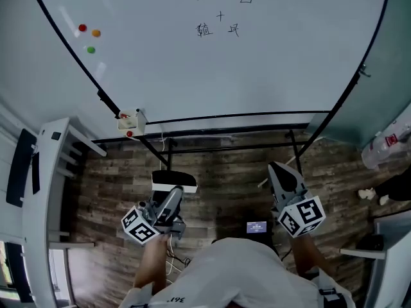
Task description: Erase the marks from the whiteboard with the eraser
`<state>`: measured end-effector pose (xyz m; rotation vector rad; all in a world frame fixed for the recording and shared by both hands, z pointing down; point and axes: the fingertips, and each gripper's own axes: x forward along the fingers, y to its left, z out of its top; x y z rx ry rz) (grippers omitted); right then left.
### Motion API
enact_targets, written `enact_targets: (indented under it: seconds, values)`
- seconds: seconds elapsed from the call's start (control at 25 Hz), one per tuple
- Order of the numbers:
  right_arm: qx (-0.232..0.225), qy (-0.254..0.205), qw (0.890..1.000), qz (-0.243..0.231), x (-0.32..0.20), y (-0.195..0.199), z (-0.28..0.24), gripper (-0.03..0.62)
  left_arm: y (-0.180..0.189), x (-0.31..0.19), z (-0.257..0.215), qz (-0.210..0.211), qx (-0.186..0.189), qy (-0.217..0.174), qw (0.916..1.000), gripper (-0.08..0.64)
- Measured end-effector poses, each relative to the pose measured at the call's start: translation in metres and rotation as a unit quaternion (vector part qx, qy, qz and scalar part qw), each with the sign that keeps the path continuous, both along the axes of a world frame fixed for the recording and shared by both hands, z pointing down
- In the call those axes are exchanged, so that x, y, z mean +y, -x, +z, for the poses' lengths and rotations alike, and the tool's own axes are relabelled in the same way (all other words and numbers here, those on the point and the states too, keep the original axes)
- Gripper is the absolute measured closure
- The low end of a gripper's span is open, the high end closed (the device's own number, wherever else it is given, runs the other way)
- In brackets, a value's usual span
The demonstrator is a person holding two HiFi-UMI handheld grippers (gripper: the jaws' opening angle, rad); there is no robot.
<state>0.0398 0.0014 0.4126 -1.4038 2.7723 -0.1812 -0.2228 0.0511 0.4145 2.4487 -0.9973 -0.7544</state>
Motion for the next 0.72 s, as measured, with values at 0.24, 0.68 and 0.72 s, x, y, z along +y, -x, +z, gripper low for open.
enact_targets:
  seconds: [0.24,0.68,0.72]
  values:
    - [0.002,0.001,0.999,-0.032,-0.065,-0.029,-0.005,0.566,-0.034,-0.059,-0.009,-0.034,-0.006,-0.005,0.9994,0.299]
    - [0.004,0.004,0.997,-0.08,-0.132,-0.039,-0.007,0.566,-0.051,-0.125,-0.009,-0.084,-0.024,0.015,0.9961,0.299]
    - [0.005,0.005,0.997,-0.082,-0.135,-0.037,-0.007,0.566,-0.05,-0.131,-0.009,-0.086,-0.029,0.017,0.9958,0.299]
